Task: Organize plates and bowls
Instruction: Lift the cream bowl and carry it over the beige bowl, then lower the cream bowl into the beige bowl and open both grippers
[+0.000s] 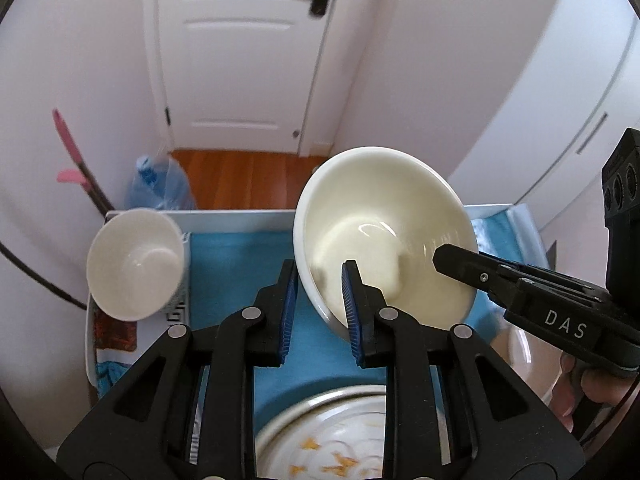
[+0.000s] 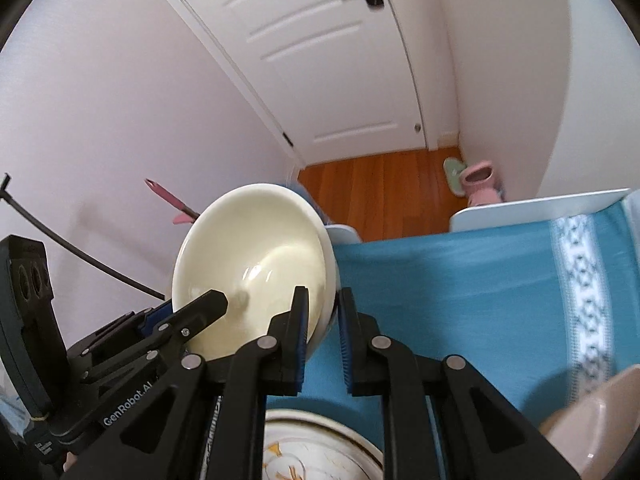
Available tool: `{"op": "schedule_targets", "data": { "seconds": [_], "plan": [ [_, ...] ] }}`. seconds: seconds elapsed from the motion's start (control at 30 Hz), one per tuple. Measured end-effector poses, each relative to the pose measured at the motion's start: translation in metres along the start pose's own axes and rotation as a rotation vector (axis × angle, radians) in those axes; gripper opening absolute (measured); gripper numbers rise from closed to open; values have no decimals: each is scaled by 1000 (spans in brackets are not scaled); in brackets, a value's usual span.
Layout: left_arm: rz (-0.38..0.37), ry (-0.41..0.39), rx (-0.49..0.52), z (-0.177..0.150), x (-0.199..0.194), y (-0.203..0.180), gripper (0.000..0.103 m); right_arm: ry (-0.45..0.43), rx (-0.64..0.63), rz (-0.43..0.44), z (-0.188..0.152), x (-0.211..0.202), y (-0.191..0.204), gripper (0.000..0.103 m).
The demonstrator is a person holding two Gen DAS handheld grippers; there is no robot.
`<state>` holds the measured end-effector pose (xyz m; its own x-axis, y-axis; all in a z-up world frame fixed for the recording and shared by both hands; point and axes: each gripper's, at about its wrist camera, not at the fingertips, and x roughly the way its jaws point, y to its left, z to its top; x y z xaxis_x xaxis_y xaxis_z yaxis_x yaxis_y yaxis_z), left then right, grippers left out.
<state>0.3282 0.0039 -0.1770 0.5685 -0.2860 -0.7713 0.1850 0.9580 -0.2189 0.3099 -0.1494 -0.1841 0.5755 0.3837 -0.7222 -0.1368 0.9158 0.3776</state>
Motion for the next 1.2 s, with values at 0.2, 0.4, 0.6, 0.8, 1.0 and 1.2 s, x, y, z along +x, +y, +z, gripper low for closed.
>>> {"op": "schedule_targets", "data": {
  "seconds": [0.2, 0.4, 0.6, 0.8, 1.0, 1.2],
  "plan": [
    [-27, -36, 36, -7, -25, -67, 20, -55, -7, -21, -12, -68, -30, 14],
    [-81, -37, 65, -29, -30, -150, 20, -74, 11, -60, -35, -128, -85, 14],
    [-126, 10, 76, -65, -13, -216, 20, -53, 37, -111, -62, -162, -145, 14],
    [-121, 98, 97, -102, 18, -249, 20, 15, 68, -137, -98, -160, -188, 14],
    [-85, 197, 118, -130, 56, -260, 20, 77, 88, -144, -125, -134, -218, 14],
    [-44, 247, 156, -148, 79, -259, 20, 100, 65, -159, -136, -119, -229, 14]
  ]
}}
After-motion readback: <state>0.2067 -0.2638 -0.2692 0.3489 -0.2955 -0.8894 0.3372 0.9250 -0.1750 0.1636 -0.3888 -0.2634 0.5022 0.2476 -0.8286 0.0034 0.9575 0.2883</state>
